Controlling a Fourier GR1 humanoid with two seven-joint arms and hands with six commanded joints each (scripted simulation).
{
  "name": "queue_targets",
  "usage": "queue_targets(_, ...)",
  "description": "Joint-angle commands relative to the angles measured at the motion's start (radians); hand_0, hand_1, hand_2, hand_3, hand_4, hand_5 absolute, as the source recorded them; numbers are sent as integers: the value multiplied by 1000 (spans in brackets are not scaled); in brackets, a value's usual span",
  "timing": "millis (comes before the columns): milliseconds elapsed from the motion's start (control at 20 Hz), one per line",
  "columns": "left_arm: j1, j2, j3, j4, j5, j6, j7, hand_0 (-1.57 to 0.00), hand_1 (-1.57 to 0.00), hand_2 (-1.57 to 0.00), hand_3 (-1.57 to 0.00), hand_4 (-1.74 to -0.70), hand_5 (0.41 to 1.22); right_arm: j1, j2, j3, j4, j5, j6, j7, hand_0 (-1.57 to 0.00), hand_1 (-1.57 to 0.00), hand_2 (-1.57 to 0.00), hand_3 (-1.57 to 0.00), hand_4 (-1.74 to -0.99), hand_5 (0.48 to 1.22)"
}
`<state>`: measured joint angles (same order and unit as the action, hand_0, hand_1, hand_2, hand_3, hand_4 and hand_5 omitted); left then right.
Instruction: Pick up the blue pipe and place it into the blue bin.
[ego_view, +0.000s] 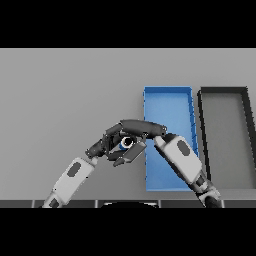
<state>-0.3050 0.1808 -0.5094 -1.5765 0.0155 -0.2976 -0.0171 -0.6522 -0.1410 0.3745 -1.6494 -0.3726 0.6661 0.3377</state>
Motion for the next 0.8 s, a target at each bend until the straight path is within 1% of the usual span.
queue_targets(0,13,-23,1,-5,16,6,-9,-1030,-1008,-990,-623,-1658,1192,7,3,3,5,-30,-3,19,-1012,-1023,-1023,-828,-1541,604)
queue_targets(50,17,-46,11,2,42,3,-16,-1138,-1120,-1106,-573,-1674,1198,9,4,3,0,-58,-18,39,-1123,-1132,-1132,-977,-1513,650)
queue_targets(100,36,-52,9,-7,56,-6,-21,-1225,-1211,-1199,-525,-1688,1203,29,7,11,-4,-66,-24,31,-1213,-1220,-1220,-1096,-1492,706)
queue_targets(150,45,-61,19,-13,80,-11,-18,-1294,-1283,-1274,-533,-1698,1206,36,14,11,-13,-63,-39,21,-1285,-1290,-1290,-1191,-1475,809)
queue_targets(200,49,-58,31,-12,93,-14,-20,-1349,-1340,-1333,-527,-1707,1209,33,11,5,-10,-48,-47,15,-1342,-1346,-1346,-1267,-1464,891)
queue_targets(250,50,-58,27,-15,87,-14,-27,-1394,-1386,-1381,-550,-1714,1212,38,8,6,-20,-30,-44,-2,-1388,-1391,-1391,-1328,-1458,957)
queue_targets(300,42,-59,25,-12,77,-10,-18,-1429,-1423,-1419,-588,-1719,1214,44,4,5,-25,-1,-39,-27,-1424,-1427,-1427,-1376,-1456,1010)
queue_targets(350,42,-59,16,-6,68,-9,-34,-1458,-1453,-1449,-591,-1724,1215,50,10,10,-35,27,-32,-43,-1454,-1456,-1456,-1415,-1459,1052)
queue_targets(400,34,-47,21,1,62,-11,-55,-1480,-1454,-1474,-550,-1727,1216,51,16,7,-35,44,-23,-50,-1477,-1479,-1479,-1446,-1465,1086)
queue_targets(450,28,-43,16,-4,60,-6,-46,-1498,-1453,-1493,-527,-1730,1217,53,22,-1,-39,45,-23,-45,-1496,-1497,-1497,-1471,-1469,1113)
queue_targets(500,22,-40,16,3,63,-8,-47,-1513,-1423,-1509,-510,-1732,1218,59,36,1,-40,48,-20,-42,-1511,-1512,-1512,-1491,-1471,1135)
queue_targets(550,12,-37,16,13,59,-7,-56,-1499,-1356,-1521,-505,-1734,1219,58,45,-5,-31,35,-14,-30,-1523,-1524,-1524,-1507,-1473,1152)
queue_targets(600,14,-33,7,12,52,-16,-59,-1426,-1220,-1350,-531,-1637,1219,68,55,-6,-33,27,-7,-25,-1533,-1533,-1533,-1520,-1474,1166)
queue_targets(650,13,-24,2,13,43,-28,-69,-1407,-1190,-1242,-518,-1544,1219,72,63,-4,-37,36,-5,-16,-1540,-1541,-1541,-1530,-1477,1177)
queue_targets(700,19,-24,-8,14,38,-34,-73,-1224,-1003,-1024,-416,-1437,1220,72,65,-11,-50,44,4,17,-1546,-1547,-1547,-1538,-1478,1186)
queue_targets(750,17,-18,-8,11,36,-49,-66,-979,-802,-819,-332,-1343,1220,74,75,-21,-50,51,15,19,-1551,-1552,-1552,-1545,-1480,1193)
